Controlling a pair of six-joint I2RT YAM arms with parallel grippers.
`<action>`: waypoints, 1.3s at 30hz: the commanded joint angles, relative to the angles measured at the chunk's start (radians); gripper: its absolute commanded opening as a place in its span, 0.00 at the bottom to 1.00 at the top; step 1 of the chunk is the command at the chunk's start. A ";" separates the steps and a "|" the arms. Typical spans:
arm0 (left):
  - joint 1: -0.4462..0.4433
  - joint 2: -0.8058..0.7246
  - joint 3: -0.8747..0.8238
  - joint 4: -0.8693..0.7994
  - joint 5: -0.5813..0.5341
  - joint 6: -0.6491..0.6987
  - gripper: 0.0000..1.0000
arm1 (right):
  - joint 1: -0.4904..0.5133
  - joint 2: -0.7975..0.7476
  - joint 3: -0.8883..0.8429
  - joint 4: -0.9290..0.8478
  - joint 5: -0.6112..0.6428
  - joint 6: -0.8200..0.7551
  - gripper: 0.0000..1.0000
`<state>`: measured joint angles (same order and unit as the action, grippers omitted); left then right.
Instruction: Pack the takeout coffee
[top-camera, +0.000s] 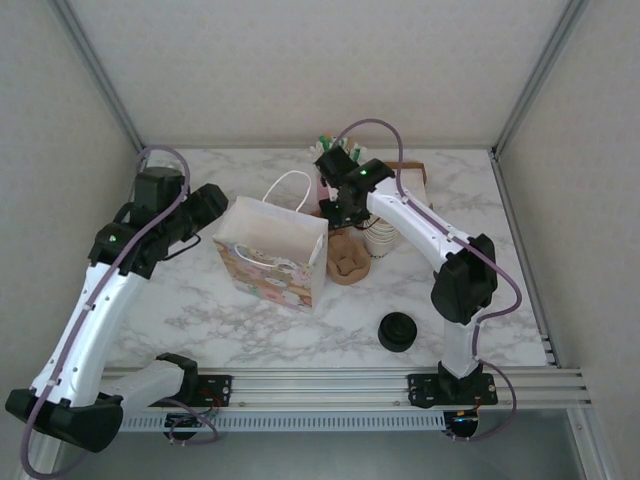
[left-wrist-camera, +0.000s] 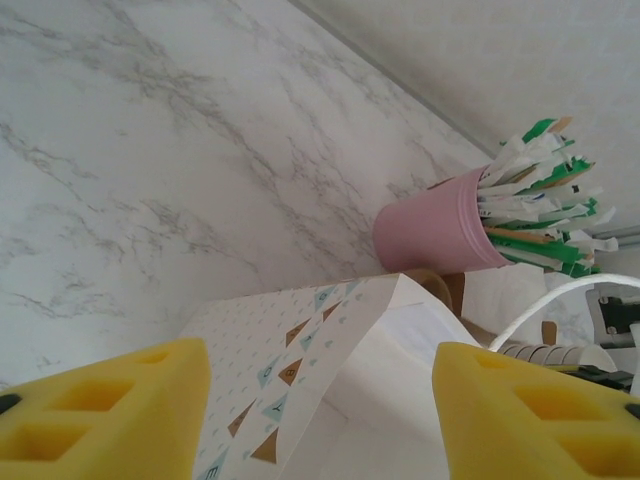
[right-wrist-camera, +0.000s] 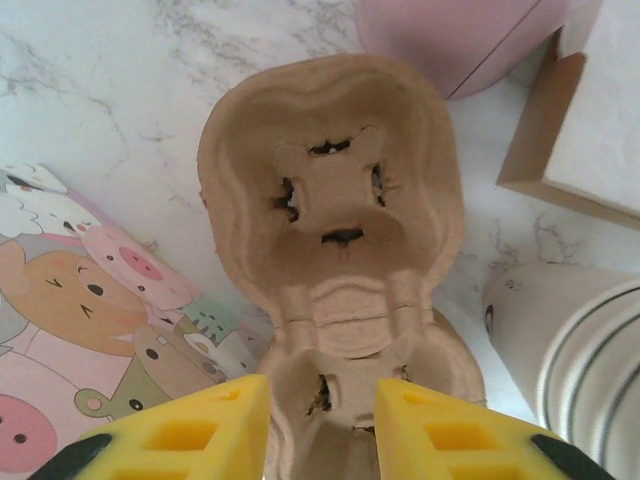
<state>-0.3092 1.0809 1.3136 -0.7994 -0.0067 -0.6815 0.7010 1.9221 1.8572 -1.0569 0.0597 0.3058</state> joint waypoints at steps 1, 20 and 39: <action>0.013 0.019 -0.024 0.034 0.056 -0.007 0.60 | 0.025 0.024 0.032 -0.025 0.014 0.018 0.34; 0.019 0.150 -0.035 0.081 0.034 0.112 0.60 | 0.145 -0.038 -0.110 0.091 -0.104 0.213 0.36; 0.025 0.168 -0.046 0.249 0.177 0.261 0.63 | 0.192 -0.089 -0.171 0.183 -0.064 0.216 0.35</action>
<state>-0.2924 1.2831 1.2827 -0.6090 0.1024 -0.4423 0.8745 1.8767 1.7031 -0.9073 -0.0212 0.5354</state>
